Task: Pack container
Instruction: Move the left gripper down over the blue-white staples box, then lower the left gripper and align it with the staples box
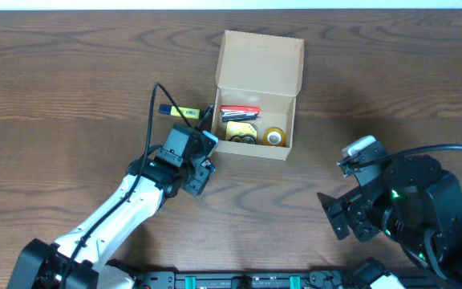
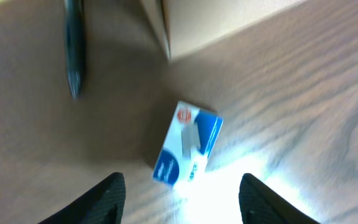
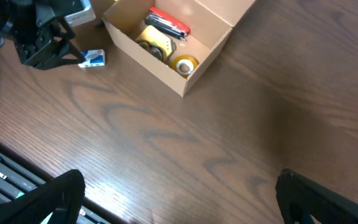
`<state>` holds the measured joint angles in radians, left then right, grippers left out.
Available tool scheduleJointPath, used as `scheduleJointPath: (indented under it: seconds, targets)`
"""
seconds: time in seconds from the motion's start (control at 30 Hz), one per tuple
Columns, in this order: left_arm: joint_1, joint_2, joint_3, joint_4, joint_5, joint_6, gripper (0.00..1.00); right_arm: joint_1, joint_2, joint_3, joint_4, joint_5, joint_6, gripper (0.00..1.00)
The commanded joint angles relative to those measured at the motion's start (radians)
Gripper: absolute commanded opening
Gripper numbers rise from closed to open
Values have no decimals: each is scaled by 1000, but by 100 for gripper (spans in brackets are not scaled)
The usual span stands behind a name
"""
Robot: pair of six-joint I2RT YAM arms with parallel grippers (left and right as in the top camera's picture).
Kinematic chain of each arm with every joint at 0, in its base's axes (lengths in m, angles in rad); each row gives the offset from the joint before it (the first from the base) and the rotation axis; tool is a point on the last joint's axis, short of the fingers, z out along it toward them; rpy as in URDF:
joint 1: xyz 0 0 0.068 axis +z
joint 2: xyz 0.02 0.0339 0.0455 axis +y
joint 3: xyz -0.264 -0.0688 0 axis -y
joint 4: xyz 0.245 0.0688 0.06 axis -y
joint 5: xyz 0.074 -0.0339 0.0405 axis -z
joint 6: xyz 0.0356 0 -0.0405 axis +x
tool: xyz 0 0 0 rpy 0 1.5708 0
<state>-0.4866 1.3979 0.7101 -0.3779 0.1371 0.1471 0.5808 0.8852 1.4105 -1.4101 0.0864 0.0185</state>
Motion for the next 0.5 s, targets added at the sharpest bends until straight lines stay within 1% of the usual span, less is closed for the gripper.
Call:
scheduleJointPath:
  seconds: [0.0, 0.33, 0.47]
  targets:
    - [2, -4, -21, -23, -25, -16, 57, -17, -2, 0, 0, 11, 14, 99]
    - [2, -4, -46, -42, -14, -51, 55, -17, -2, 0, 0, 11, 14, 99]
    - [2, -4, -64, 9, -13, -72, 57, -17, -2, 0, 0, 11, 14, 99]
